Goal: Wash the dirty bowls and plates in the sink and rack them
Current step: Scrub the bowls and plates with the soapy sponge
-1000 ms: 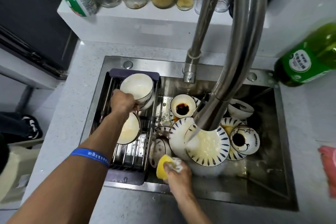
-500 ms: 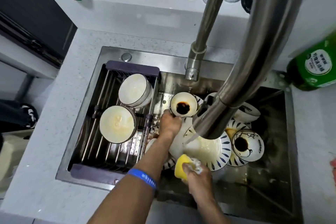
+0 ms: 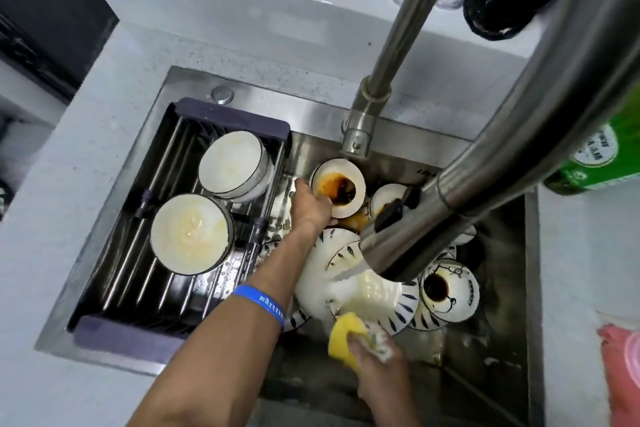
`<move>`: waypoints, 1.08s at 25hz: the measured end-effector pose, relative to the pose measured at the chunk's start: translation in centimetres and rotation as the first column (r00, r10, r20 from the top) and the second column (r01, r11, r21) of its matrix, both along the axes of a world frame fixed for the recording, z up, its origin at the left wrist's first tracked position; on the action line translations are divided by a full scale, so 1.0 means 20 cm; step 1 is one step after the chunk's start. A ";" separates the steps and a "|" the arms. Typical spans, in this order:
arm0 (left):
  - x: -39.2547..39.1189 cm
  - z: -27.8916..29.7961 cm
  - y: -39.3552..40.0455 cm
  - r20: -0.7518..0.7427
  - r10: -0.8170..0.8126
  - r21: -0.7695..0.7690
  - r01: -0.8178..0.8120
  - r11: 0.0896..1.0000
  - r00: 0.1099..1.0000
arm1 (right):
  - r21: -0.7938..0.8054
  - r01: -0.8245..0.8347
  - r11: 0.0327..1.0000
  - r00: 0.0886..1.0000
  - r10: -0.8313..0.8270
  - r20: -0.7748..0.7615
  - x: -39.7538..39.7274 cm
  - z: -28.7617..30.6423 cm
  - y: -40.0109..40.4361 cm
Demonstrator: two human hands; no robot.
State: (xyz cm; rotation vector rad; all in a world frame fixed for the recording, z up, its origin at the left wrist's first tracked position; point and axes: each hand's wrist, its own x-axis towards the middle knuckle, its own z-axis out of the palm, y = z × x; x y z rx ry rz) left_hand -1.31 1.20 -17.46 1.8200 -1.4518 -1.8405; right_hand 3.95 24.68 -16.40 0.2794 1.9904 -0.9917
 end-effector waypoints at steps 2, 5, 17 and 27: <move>0.07 0.11 0.05 -0.040 0.033 0.006 -0.032 0.999 0.999 | -0.006 0.032 0.999 0.999 -0.032 0.007 0.01 0.06 0.01; 0.26 0.20 0.20 -0.081 0.058 0.195 -0.041 0.980 0.995 | -0.045 0.112 0.993 0.992 -0.109 0.067 0.01 0.16 0.00; 0.56 0.40 0.41 0.690 -0.456 -0.284 0.790 0.544 0.562 | -0.076 0.147 0.986 0.981 -0.155 -0.117 0.11 0.21 0.02; 0.71 0.47 0.40 0.236 -0.319 -0.260 0.376 0.889 0.918 | -0.046 -0.587 0.809 0.546 0.353 -0.760 0.18 0.34 -0.21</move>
